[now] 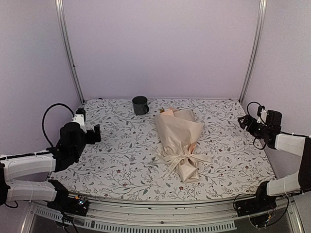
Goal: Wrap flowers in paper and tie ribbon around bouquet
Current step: Reset both arms
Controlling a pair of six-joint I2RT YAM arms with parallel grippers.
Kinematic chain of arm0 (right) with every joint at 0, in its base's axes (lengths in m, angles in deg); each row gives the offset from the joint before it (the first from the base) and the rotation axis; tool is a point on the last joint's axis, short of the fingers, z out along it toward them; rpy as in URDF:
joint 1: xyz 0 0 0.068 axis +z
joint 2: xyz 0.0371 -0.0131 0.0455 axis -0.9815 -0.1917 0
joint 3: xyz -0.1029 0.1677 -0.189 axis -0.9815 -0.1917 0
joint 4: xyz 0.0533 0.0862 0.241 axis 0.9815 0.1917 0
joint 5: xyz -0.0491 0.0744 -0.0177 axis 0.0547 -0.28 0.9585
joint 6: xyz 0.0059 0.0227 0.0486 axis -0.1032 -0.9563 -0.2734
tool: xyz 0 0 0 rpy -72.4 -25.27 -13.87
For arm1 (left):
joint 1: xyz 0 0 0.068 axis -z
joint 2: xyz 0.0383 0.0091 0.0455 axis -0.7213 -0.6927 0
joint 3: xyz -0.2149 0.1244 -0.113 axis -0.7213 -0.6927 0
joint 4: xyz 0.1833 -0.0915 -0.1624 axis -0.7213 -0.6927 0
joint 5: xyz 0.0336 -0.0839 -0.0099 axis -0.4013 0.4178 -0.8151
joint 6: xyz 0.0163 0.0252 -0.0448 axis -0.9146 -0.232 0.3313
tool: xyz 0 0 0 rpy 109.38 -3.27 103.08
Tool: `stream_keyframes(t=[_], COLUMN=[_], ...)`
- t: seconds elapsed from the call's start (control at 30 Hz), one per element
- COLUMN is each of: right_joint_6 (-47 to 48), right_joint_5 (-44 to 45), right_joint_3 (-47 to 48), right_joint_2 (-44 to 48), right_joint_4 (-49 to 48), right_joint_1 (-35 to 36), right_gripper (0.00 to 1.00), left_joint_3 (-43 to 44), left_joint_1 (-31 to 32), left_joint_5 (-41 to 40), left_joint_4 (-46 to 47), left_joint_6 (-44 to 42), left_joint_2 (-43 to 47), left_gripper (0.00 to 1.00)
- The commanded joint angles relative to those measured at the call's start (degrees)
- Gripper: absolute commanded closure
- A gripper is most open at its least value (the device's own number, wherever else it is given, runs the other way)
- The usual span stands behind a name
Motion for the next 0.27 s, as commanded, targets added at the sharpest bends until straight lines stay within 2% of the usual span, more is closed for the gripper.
stream_keyframes(t=[0.0,0.13,0.23], right_joint_6=[0.17,0.37,0.48], right_joint_5=[1.46,1.81,3.45], right_joint_3=[-0.10,-1.54,-2.13], right_joint_2=[-1.11,-0.17,0.79], right_joint_4=[-5.05,-6.98,-7.19], right_joint_1=[-0.13,-0.22,-0.24], right_gripper=[0.06,0.08,0.06], left_joint_3=[-4.15,-10.49,-13.36], left_joint_1=[-4.02,-7.54,-10.74], left_joint_5=[-2.41,-3.24,1.59], left_joint_4=[8.06,16.19,22.06], left_joint_6=[-7.17,-9.94,-8.61], left_joint_2=[5.78,8.82,7.82], left_gripper=[0.01,0.01,0.01])
